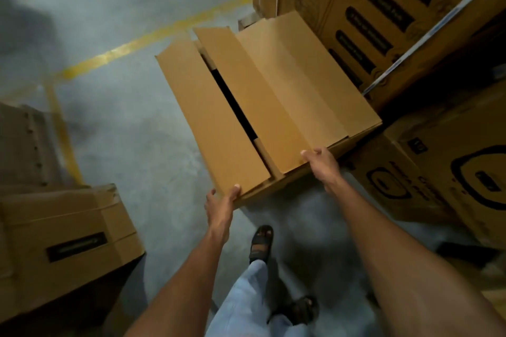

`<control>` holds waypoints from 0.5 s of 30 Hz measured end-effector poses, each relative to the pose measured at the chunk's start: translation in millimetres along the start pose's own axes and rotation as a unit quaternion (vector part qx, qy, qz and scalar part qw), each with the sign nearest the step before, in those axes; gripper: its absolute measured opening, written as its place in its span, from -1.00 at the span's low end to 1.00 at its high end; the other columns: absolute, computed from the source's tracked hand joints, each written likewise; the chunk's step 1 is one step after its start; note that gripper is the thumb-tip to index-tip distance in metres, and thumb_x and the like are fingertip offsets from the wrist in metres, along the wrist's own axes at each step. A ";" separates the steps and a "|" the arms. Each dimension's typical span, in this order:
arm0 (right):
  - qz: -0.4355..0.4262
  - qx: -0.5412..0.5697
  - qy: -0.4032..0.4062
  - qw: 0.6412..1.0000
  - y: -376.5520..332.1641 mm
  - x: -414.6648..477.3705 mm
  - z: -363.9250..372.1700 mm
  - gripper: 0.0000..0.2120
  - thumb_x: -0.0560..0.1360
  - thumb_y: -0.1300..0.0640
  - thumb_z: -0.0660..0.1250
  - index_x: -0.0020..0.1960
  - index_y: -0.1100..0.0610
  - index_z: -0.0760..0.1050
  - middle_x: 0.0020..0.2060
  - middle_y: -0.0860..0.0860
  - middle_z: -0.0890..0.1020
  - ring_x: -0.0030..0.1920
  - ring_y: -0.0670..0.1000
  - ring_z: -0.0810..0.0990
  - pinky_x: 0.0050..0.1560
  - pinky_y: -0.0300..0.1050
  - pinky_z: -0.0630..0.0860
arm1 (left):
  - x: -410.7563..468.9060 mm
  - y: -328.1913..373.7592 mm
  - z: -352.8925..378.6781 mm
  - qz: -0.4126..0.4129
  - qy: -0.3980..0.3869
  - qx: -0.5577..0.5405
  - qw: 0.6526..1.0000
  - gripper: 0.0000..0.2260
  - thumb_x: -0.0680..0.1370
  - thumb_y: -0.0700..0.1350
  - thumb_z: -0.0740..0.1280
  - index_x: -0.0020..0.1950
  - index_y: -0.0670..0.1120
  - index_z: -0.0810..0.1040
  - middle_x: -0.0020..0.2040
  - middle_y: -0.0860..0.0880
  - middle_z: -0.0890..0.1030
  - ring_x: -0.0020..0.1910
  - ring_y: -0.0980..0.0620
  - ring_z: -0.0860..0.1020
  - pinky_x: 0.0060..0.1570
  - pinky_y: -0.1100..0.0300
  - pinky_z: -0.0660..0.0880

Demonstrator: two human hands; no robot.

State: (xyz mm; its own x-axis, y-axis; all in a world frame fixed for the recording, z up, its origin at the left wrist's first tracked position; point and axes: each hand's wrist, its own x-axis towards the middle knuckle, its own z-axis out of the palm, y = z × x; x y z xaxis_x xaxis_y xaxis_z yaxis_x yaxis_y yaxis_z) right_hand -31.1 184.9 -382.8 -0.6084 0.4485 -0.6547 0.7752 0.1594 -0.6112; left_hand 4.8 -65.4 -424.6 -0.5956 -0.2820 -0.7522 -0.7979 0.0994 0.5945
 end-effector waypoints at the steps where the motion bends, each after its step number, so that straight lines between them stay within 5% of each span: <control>1: 0.002 -0.019 -0.006 1.000 0.1 3.1 3.6 -0.50 0.58 -0.07 0.35 0.42 0.17 0.41 0.29 0.12 0.54 0.21 0.13 0.51 0.26 0.06 0.48 | 3.3 -4.7 0.9 -0.003 -0.024 -0.020 1.000 -0.28 0.51 0.15 0.47 0.57 -0.07 0.29 0.47 -0.11 0.43 0.36 -0.14 0.45 0.39 -0.12 0.38; 6: -0.019 -0.080 -0.018 0.996 -4.9 11.5 11.9 -0.05 0.30 -0.41 0.39 0.51 0.13 0.35 0.42 0.09 0.40 0.35 0.17 0.45 0.33 0.11 0.47 | 1.5 3.5 -3.6 -0.023 -0.064 -0.087 0.994 -0.46 0.51 0.15 0.46 0.37 0.02 0.32 0.27 -0.01 0.49 0.17 -0.02 0.47 0.27 -0.18 0.39; 10: -0.075 -0.030 -0.004 0.997 -25.7 -4.0 18.5 -0.31 0.46 -0.26 0.45 0.40 0.07 0.30 0.25 0.05 0.34 0.16 0.09 0.43 0.03 0.00 0.50 | -8.6 35.7 -21.6 -0.015 -0.076 -0.210 0.975 -0.56 0.54 0.04 0.46 0.22 0.00 0.26 0.22 -0.05 0.47 0.14 -0.06 0.54 0.05 -0.40 0.56; 15: -0.131 0.030 0.009 0.991 -50.5 -35.9 24.0 -0.41 0.51 -0.17 0.45 0.34 0.07 0.25 0.13 0.08 0.47 -0.02 0.05 0.50 -0.27 -0.15 0.41 | -39.5 76.0 -46.7 0.058 -0.054 -0.236 0.969 -0.59 0.57 -0.04 0.44 0.18 -0.05 0.22 0.18 -0.11 0.45 0.16 -0.10 0.55 -0.10 -0.27 0.65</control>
State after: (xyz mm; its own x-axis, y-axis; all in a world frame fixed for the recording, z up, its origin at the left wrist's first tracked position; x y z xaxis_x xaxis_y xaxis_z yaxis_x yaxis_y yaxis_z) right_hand -52.5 139.7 -339.0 -0.7834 0.4145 -0.4631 0.5798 0.2191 -0.7847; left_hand -28.0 -91.2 -336.3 -0.7059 -0.1911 -0.6820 -0.6083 -0.3297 0.7220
